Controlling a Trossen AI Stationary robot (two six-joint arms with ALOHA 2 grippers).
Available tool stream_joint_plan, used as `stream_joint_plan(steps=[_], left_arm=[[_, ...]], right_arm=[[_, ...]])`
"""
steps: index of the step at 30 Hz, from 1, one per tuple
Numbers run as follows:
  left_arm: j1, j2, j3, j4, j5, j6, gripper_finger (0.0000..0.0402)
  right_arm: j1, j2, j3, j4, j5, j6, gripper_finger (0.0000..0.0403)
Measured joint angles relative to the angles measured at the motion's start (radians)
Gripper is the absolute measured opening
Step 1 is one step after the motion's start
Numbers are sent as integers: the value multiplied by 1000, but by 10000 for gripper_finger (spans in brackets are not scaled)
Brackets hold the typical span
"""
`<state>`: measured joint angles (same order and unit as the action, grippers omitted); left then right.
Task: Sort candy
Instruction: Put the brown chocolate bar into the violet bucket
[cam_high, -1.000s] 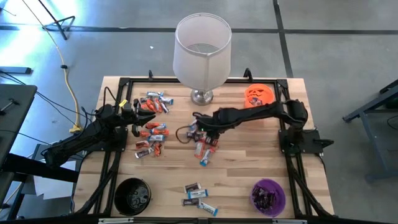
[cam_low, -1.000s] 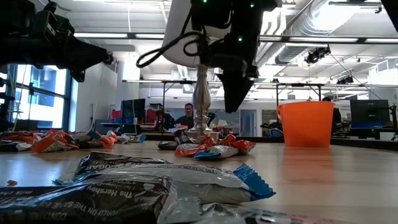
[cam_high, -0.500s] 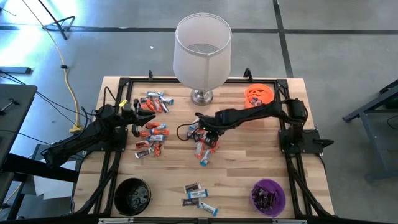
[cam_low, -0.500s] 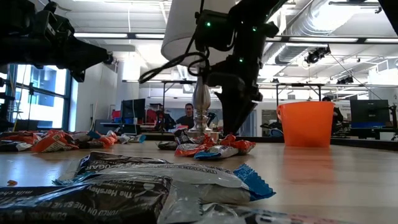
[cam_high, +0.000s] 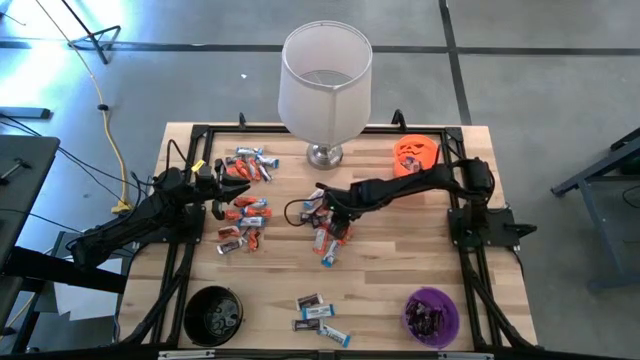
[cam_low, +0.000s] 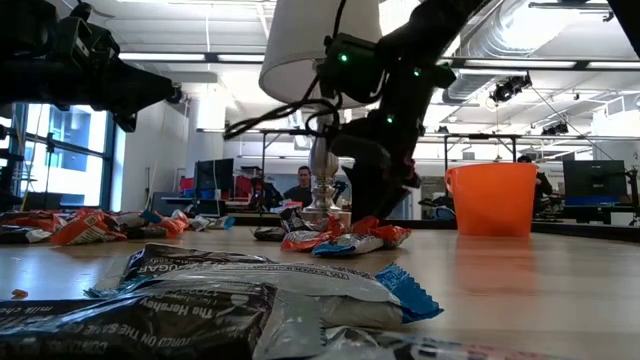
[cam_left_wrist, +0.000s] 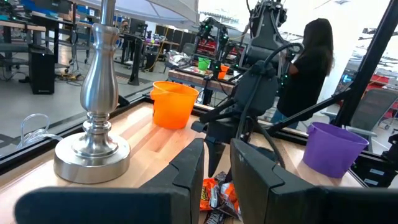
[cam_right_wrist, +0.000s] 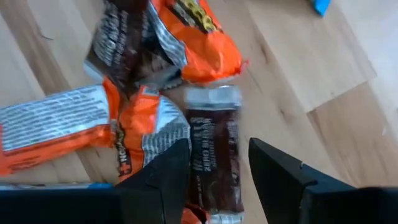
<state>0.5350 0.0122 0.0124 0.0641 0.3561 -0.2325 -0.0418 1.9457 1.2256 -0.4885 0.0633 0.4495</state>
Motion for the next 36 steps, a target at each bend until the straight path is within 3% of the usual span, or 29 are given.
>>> stream_joint_plan(steps=[9, 13, 17, 19, 26, 36], left_arm=[[0, 0, 0, 0, 0, 0, 65], [0, 0, 0, 0, 0, 0, 65], [0, 0, 0, 0, 0, 0, 65], [0, 0, 0, 0, 0, 0, 64], [0, 0, 0, 0, 0, 0, 65], [0, 0, 0, 0, 0, 0, 65]], right_arm=[[0, -6, -57, 55, 3, 113, 149], [-1, -6, -59, 52, 7, 148, 101], [-2, -6, -59, 49, 6, 180, 26], [-2, -10, -59, 49, -8, 180, 11], [1, -51, -65, 15, -35, 207, 8], [3, -211, -26, -138, -15, 293, 2]])
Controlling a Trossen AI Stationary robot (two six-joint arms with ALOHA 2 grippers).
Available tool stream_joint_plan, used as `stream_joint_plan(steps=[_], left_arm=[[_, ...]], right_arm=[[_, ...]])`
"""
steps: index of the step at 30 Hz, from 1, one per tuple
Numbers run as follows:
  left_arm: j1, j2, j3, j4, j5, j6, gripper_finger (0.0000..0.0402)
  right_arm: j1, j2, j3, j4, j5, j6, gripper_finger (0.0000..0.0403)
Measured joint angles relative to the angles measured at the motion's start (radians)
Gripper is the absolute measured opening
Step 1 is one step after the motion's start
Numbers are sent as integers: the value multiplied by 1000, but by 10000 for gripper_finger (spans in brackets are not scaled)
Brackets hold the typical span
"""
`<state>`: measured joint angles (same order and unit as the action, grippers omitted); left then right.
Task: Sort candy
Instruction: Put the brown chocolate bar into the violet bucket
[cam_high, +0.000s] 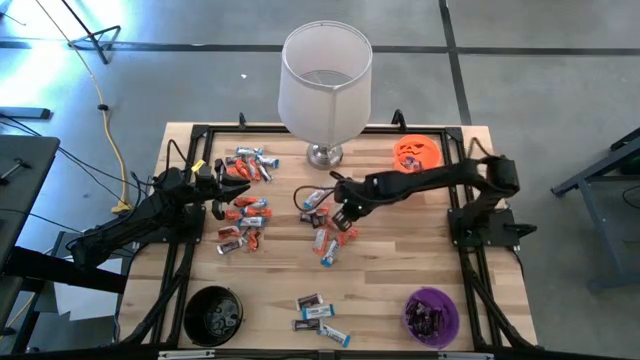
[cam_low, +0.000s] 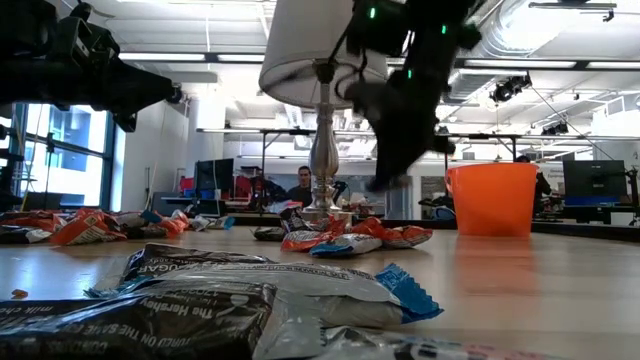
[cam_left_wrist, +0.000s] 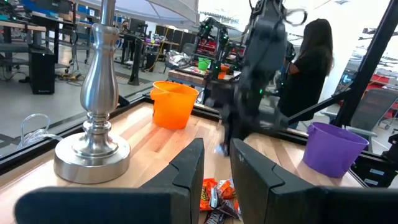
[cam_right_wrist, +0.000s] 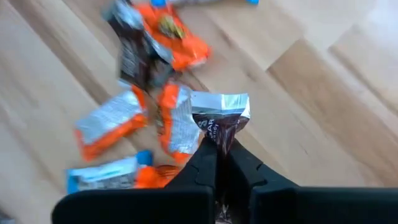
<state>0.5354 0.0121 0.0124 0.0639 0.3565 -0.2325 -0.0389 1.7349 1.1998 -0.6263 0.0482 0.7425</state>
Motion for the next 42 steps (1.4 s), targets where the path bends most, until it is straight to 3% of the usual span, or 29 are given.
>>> stream_joint_plan(steps=[6, 13, 20, 26, 33, 39, 42], left_arm=[[0, 0, 0, 0, 0, 0, 64], [0, 0, 0, 0, 0, 0, 65], [0, 0, 0, 0, 0, 0, 65], [0, 0, 0, 0, 0, 0, 65], [0, 0, 0, 0, 0, 0, 64], [0, 0, 0, 0, 0, 0, 65], [0, 0, 0, 0, 0, 0, 65]], right_arm=[[50, -77, 101, -105, 20, 128, 1], [214, -86, 298, -296, 43, 298, 1], [435, -87, 481, -411, 276, 510, 1], [602, -88, 511, -476, 452, 687, 1], [730, -47, 511, -620, 389, 1006, 0], [821, 2, 510, -716, 123, 1298, 0], [866, 17, 510, -721, 47, 1420, 0]])
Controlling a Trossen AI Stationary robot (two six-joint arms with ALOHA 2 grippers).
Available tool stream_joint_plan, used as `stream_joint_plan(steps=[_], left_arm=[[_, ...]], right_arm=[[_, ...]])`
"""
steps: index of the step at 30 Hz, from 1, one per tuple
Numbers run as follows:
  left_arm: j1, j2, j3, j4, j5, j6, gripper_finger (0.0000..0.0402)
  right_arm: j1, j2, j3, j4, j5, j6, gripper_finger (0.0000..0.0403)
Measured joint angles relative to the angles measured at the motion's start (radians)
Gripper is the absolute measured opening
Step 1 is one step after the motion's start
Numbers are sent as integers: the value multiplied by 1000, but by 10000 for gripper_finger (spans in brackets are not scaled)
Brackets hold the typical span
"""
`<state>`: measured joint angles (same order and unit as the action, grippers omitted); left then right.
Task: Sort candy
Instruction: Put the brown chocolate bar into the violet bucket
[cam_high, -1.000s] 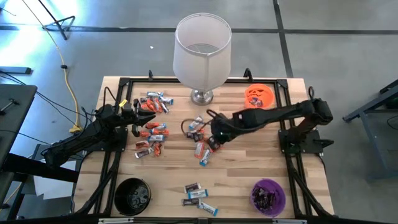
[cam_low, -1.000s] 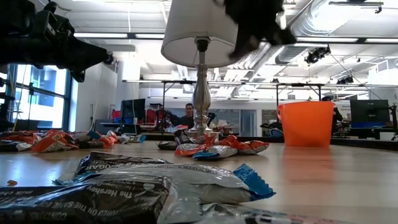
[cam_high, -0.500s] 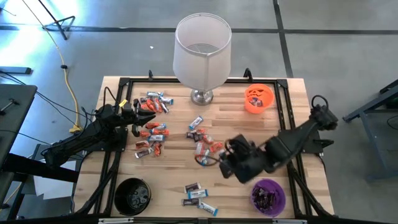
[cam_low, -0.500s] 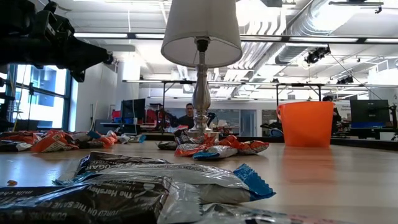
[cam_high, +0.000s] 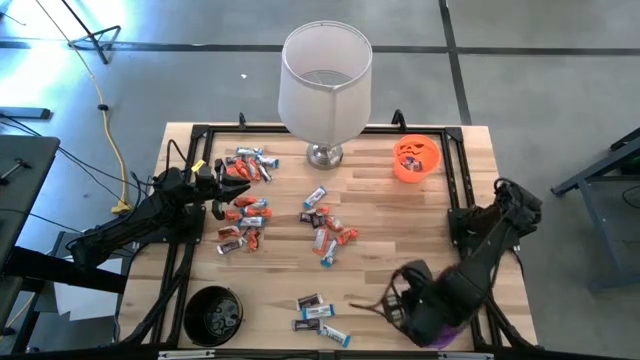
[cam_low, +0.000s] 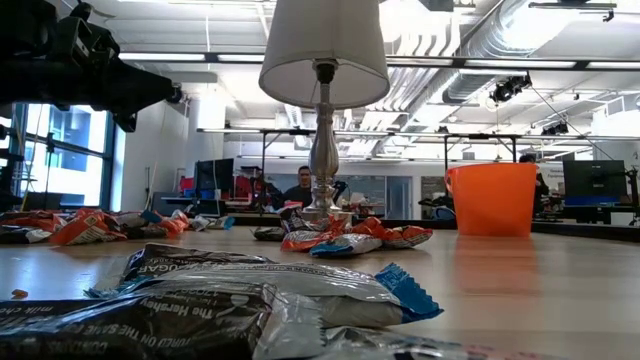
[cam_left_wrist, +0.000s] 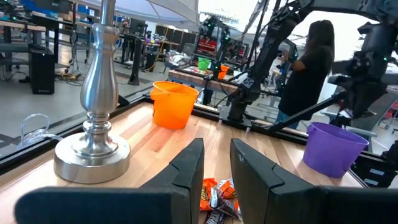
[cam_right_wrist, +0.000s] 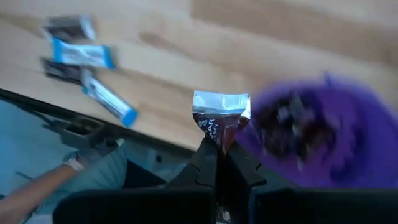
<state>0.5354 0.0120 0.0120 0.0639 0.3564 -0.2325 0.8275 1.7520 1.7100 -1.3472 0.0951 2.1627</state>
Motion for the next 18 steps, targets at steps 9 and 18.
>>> stream_joint_plan(steps=[9, 18], left_arm=[[0, 0, 0, 0, 0, 0, 65], [0, 0, 0, 0, 0, 0, 65]], right_arm=[[90, 18, 0, -7, -106, 185, 0], [69, 21, 0, -82, -235, 171, 72]])
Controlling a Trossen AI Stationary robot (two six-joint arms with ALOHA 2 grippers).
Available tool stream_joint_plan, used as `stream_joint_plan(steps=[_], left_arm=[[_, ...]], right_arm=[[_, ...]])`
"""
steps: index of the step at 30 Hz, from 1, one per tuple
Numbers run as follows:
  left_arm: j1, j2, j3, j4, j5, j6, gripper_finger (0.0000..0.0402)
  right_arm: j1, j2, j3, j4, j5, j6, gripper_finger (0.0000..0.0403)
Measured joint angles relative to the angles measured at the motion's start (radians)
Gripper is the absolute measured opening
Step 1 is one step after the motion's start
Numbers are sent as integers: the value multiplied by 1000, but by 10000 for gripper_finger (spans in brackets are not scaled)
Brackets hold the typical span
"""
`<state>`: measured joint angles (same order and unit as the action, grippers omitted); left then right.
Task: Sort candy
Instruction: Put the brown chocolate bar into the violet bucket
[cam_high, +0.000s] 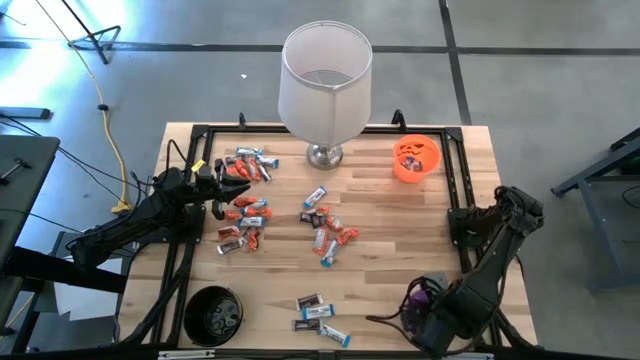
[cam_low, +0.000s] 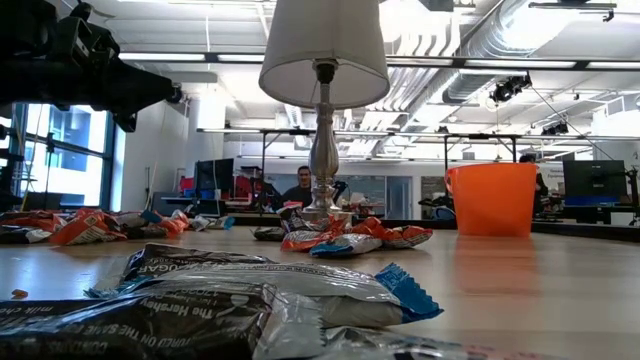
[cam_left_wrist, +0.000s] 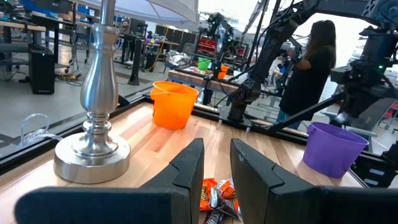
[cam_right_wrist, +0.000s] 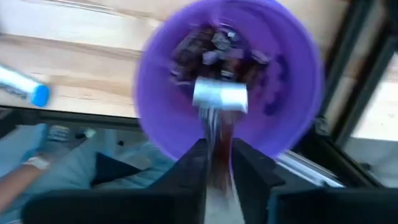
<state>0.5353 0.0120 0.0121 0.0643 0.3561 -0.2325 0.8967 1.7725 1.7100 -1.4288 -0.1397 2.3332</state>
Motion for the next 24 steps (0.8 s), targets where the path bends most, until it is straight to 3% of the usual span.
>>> stream_joint_plan(steps=[8, 11, 14, 19, 24], left_arm=[[0, 0, 0, 0, 0, 0, 64], [0, 0, 0, 0, 0, 0, 64], [0, 0, 0, 0, 0, 0, 64], [0, 0, 0, 0, 0, 0, 65], [0, 0, 0, 0, 0, 0, 65]], right_arm=[[-4, 0, 0, 8, 6, 7, 144], [-20, 0, 0, -1, 126, 0, 152], [-62, 0, 0, -11, 329, -57, 153], [-164, 1, 0, -10, 583, -330, 153], [-303, 34, 0, 0, 619, -650, 153]])
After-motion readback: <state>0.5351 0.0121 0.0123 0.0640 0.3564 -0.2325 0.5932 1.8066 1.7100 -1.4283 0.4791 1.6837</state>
